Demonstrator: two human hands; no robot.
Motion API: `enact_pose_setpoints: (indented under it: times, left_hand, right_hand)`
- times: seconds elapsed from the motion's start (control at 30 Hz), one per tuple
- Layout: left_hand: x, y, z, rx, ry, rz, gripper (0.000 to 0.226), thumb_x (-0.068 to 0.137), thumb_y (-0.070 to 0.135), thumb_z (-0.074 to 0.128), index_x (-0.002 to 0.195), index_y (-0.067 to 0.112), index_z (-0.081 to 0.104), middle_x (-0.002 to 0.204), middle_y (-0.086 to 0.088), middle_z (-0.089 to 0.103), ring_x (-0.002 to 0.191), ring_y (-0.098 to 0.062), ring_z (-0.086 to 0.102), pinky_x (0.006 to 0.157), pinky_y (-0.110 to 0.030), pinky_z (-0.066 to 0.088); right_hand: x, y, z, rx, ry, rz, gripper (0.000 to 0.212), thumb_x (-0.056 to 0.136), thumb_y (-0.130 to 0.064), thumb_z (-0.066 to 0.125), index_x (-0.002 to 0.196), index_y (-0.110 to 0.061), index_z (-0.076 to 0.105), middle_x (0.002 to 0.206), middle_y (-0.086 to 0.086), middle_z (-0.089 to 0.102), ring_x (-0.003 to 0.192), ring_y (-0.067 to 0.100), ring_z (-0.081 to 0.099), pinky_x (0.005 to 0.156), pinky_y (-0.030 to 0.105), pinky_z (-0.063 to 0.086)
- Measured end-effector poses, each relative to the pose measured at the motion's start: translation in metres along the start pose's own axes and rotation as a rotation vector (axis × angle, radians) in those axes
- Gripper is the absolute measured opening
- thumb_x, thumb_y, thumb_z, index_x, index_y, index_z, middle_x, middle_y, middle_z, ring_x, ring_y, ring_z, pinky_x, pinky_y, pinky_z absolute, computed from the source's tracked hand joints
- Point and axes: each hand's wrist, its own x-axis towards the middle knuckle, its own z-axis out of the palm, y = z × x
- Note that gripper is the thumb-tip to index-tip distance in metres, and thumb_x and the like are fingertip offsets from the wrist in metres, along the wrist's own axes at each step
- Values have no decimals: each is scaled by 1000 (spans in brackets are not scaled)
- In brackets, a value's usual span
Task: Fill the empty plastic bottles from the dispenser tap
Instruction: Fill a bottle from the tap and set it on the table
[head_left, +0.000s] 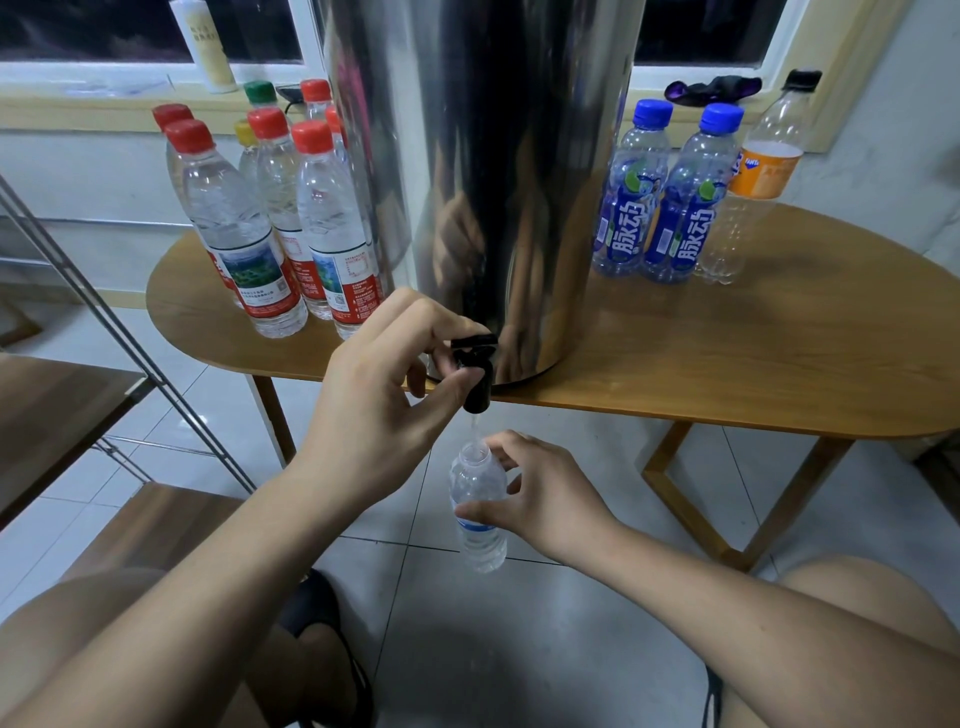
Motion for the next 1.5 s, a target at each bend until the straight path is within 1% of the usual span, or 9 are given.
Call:
enact_pose_setpoints:
  times: [0.2, 0.5, 0.73, 0.97, 1.13, 1.27, 1.4, 1.5]
  left_hand:
    - [0, 1, 0, -1, 1, 2, 28, 93, 1, 83, 111, 18, 69, 101, 2, 61, 85, -15, 65, 68, -25, 50]
    - [0, 0, 1, 18, 8, -6, 26, 91, -1, 84, 111, 11, 72, 100, 2, 61, 84, -10, 64, 69, -22, 48]
    - [0, 0, 1, 17, 9, -7, 25, 92, -1, 84, 110, 11, 72, 100, 3, 61, 84, -11, 65, 66, -26, 50]
    - [0, 0, 0, 13, 8, -5, 26, 91, -1, 84, 110, 10, 71, 100, 3, 61, 84, -10, 64, 66, -27, 50]
    - [0, 0, 0, 18, 8, -4, 26, 91, -1, 84, 110, 11, 71, 101, 3, 61, 85, -9, 64, 67, -25, 50]
    - [0, -1, 0, 14, 4, -9, 25, 92, -1, 84, 110, 10, 71, 101, 2, 61, 85, -11, 65, 67, -25, 50]
    - [0, -1, 0, 11, 6, -8, 27, 92, 0, 84, 111, 13, 71, 100, 1, 61, 84, -13, 65, 70, -20, 48]
    - [0, -1, 1, 12, 4, -9, 26, 92, 1, 84, 112, 13, 71, 100, 1, 61, 84, -14, 65, 70, -20, 48]
  right_hand:
    - [0, -1, -1, -5, 6, -4, 65, 72, -63, 91, 125, -37, 64, 115, -20, 68, 105, 6, 66, 89, 37, 60]
    - [1, 0, -1, 1, 17, -2, 65, 70, -64, 90, 123, -37, 64, 113, -18, 69, 102, 7, 66, 86, 37, 61]
    - [0, 0, -1, 6, 21, -12, 65, 69, -66, 89, 123, -39, 64, 113, -20, 69, 104, 6, 66, 86, 37, 61]
    - [0, 0, -2, 8, 19, -6, 65, 70, -65, 90, 124, -38, 64, 112, -19, 69, 101, 7, 66, 86, 38, 61]
    - [-1, -3, -3, 9, 20, -7, 62, 72, -63, 90, 123, -38, 65, 112, -19, 69, 100, 6, 66, 86, 37, 61]
    - [-2, -3, -4, 16, 19, -8, 62, 72, -62, 90, 122, -38, 65, 112, -19, 69, 102, 5, 66, 86, 36, 61]
    - [-1, -3, -4, 25, 20, -4, 62, 70, -63, 90, 122, -38, 65, 112, -20, 69, 103, 5, 66, 86, 37, 60]
    - [-1, -3, -4, 14, 17, -7, 63, 71, -63, 90, 122, -38, 65, 112, -20, 69, 102, 5, 66, 86, 36, 61]
